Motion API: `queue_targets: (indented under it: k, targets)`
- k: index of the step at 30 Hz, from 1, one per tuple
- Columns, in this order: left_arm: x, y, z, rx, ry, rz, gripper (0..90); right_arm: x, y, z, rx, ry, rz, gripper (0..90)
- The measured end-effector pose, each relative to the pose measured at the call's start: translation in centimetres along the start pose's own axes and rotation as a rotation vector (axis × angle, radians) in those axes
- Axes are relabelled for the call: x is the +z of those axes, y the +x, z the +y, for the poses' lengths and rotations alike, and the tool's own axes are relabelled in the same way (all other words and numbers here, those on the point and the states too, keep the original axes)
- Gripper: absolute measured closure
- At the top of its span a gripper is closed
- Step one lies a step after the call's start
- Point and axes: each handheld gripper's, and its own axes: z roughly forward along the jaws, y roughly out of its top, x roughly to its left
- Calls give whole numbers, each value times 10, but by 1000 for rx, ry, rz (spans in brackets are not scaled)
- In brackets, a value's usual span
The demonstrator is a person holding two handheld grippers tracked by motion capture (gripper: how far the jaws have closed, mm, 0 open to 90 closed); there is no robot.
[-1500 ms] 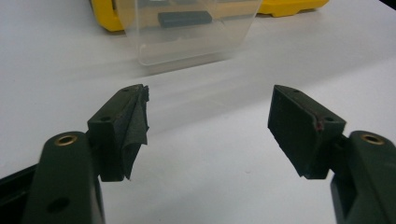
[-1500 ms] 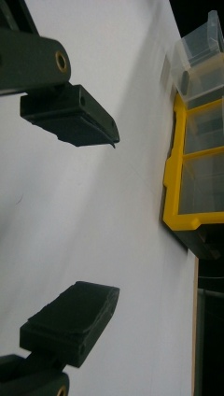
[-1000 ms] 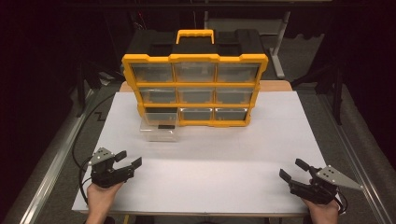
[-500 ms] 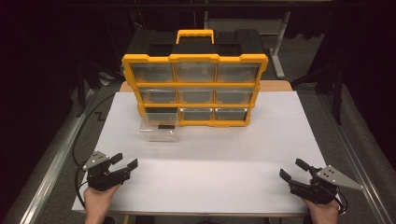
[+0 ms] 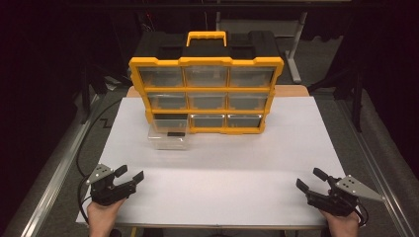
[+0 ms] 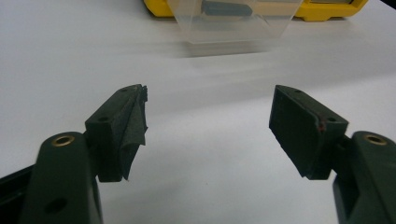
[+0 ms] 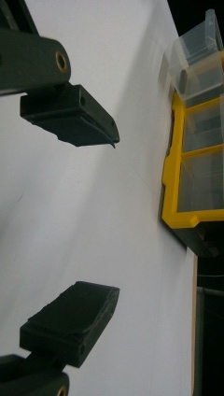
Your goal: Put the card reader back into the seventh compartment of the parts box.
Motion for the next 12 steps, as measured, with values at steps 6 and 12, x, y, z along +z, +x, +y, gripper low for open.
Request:
queue_targets:
  k: [6, 12]
  targets:
    - [-1, 2, -3, -13, -9, 10, 282, 0, 1, 0, 0, -2, 1, 228]
    - [-1, 2, -3, -17, -8, 5, 282, -1, 1, 0, -3, -2, 3, 228]
